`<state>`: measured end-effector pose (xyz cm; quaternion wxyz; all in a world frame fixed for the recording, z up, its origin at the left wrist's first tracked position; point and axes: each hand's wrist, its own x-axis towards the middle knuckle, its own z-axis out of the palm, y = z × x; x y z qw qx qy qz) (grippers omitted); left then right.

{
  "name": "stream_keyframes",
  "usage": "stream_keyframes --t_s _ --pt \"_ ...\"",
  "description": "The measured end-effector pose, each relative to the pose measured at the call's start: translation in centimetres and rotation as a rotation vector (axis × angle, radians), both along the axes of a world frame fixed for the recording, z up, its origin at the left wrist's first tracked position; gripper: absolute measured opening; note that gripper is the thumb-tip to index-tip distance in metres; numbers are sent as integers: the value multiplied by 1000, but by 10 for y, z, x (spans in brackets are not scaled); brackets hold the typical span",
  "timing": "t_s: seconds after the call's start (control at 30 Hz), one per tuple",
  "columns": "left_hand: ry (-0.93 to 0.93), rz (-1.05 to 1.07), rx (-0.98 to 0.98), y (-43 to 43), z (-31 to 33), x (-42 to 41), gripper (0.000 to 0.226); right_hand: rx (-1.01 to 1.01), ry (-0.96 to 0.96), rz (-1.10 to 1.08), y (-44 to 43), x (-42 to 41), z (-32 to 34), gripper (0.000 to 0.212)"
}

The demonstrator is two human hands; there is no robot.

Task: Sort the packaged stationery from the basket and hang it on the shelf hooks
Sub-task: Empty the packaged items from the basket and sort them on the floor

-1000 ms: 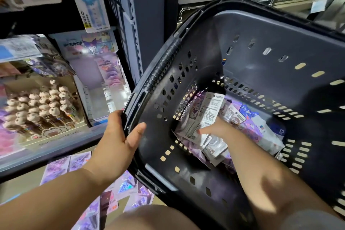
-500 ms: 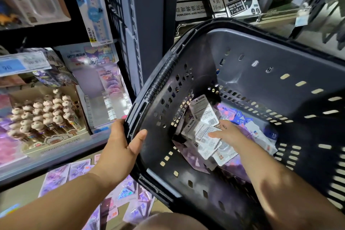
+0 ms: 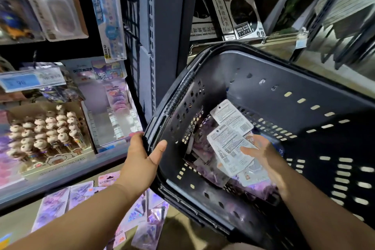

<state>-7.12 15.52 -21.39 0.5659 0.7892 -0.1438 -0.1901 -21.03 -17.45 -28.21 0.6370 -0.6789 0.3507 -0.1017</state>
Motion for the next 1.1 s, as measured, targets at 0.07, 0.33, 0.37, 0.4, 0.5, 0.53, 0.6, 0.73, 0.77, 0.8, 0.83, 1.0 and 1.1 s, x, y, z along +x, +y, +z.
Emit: stream_keyframes --t_s 0.07,0.33,0.37,0.4,0.5,0.53,0.6,0.73,0.77,0.8,0.83,1.0,1.1 --pt "-7 6 0 -1 0 -1 66 0 5 14 14 -5 22 88" --pt "-52 -33 -22 0 7 4 70 -37 -37 129 72 -20 118 67" --pt "-52 -49 -22 0 8 4 69 -28 -54 137 75 -20 127 61" --pt "-46 -64 -19 1 9 5 69 -21 -73 142 81 -19 138 59" --pt "-38 -109 -13 5 14 5 67 -27 -83 155 94 -18 158 70" --pt "-25 -123 -13 7 15 5 67 -38 -74 160 98 -18 162 72" --pt "6 -146 -20 13 18 4 67 -41 -72 156 105 -20 168 71" --pt "44 -152 -45 22 23 0 64 -33 -83 156 121 -27 172 59" --pt "44 -157 -55 23 25 -1 62 -26 -95 165 126 -29 173 54" --pt "54 -151 -64 24 27 -1 62 -16 -112 176 130 -31 174 48" --pt "51 -147 -73 24 27 0 62 -12 -120 171 134 -32 177 45" --pt "-9 -72 -163 20 52 2 60 7 -129 199 138 -28 184 65" --pt "121 -85 -281 15 90 7 48 -42 -100 286 147 -10 195 79"
